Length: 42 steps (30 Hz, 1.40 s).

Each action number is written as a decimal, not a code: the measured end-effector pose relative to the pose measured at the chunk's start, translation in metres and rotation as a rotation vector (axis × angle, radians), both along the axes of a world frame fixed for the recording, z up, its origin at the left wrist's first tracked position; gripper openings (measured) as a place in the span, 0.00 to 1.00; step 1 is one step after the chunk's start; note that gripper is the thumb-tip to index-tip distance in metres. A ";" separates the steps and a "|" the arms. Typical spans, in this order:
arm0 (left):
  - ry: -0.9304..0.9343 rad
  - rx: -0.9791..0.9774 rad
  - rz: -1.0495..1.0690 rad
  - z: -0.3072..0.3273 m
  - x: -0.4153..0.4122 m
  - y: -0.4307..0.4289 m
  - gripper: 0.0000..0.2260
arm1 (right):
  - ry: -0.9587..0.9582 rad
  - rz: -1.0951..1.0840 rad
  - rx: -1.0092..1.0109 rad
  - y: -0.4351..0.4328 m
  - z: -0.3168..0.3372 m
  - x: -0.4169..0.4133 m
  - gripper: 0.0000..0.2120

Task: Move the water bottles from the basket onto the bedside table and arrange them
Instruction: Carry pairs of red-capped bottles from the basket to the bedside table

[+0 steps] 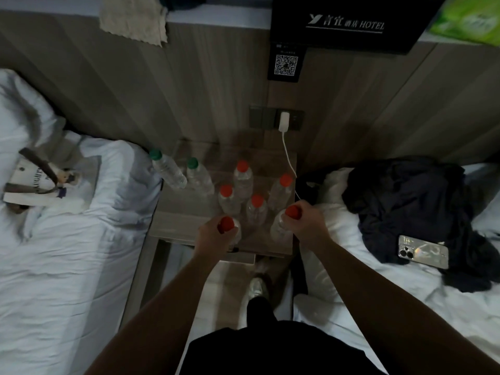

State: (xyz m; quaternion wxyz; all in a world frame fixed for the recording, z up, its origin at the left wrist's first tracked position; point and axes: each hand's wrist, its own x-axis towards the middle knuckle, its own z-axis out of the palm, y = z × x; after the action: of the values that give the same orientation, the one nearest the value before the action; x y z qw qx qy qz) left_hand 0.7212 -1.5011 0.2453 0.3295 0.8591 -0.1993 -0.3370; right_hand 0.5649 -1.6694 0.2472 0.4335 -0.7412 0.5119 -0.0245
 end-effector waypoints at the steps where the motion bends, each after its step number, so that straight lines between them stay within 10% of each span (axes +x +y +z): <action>1: 0.001 0.004 0.012 -0.003 0.001 -0.004 0.13 | 0.007 0.007 0.002 -0.004 -0.002 0.002 0.15; 19: 0.066 -0.017 0.109 -0.029 0.014 -0.040 0.10 | -0.051 -0.017 0.167 -0.026 -0.035 0.023 0.11; 31: 0.178 0.121 0.202 -0.027 -0.003 0.014 0.24 | -0.047 -0.192 0.181 0.011 -0.050 0.007 0.28; 42: 0.110 0.309 0.472 -0.027 -0.064 0.212 0.24 | 0.469 0.651 0.296 0.129 -0.056 0.022 0.34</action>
State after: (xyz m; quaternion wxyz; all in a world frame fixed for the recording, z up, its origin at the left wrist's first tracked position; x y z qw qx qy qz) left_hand 0.6567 -1.2895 0.2187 0.2743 0.9023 0.0782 -0.3232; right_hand 0.5874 -1.5407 0.1915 0.3919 -0.7796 0.3338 0.3567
